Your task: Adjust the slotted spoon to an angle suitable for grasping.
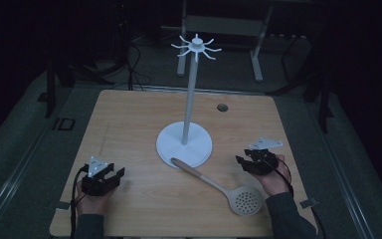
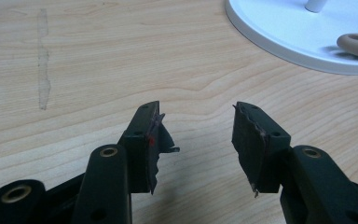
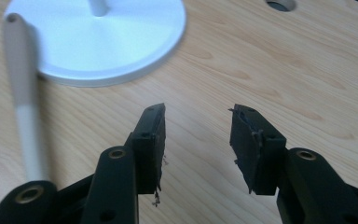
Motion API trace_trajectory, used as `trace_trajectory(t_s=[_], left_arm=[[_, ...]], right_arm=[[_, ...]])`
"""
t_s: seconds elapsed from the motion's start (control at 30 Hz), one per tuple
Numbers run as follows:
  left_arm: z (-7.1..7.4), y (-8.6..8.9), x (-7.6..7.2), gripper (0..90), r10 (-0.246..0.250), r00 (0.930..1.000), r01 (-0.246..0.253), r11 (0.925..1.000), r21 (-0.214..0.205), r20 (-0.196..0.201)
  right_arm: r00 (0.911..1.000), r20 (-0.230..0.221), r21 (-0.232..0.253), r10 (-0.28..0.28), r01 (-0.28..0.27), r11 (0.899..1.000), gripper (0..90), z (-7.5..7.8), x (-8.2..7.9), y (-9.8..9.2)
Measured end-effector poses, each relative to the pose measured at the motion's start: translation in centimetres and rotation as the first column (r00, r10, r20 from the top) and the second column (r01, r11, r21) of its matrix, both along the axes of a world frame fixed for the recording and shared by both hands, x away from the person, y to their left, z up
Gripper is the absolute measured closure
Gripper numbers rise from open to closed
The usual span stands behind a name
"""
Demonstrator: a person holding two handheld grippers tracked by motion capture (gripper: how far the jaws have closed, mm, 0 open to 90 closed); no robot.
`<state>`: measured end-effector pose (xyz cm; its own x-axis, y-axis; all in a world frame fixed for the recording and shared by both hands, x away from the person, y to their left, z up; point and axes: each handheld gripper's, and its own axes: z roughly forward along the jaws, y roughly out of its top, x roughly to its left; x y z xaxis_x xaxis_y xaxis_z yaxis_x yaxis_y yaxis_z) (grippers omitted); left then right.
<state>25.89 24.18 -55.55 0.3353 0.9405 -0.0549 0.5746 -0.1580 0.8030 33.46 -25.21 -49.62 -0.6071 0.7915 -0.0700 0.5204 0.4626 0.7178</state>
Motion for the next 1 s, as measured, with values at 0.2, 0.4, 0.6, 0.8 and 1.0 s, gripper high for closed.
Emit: trace_trajectory(t_s=[0.2, 0.4, 0.6, 0.8, 1.0], left_arm=[[0.1, 0.0, 0.0, 51.6, -0.007, 1.0000, 0.007, 1.0000, 0.003, 0.007], [0.2, 0.1, 0.0, 51.6, 0.006, 0.9999, -0.006, 1.0000, 0.001, 0.011], [0.2, 0.1, -0.1, 51.6, 0.011, 0.9998, -0.011, 0.9999, 0.003, 0.014], [0.2, 0.1, -0.1, 51.6, 0.013, 0.9997, -0.014, 0.9998, 0.014, 0.019], [0.2, 0.1, -0.1, 51.5, 0.019, 0.9994, -0.019, 0.9997, 0.017, 0.028]], right_arm=[[0.9972, -0.036, -0.033, 0.066, -0.067, 0.997, 54.7, 0.8, 0.5, 1.7], [0.9916, -0.067, -0.059, 0.110, -0.114, 0.992, 54.7, 1.2, 0.8, 3.5], [0.9832, -0.099, -0.084, 0.154, -0.162, 0.983, 54.5, 1.4, 1.0, 5.0], [0.9742, -0.122, -0.117, 0.190, -0.204, 0.972, 54.0, 1.3, 1.0, 6.3], [0.9661, -0.147, -0.121, 0.212, -0.230, 0.966, 53.6, 1.3, 1.1, 7.3]])
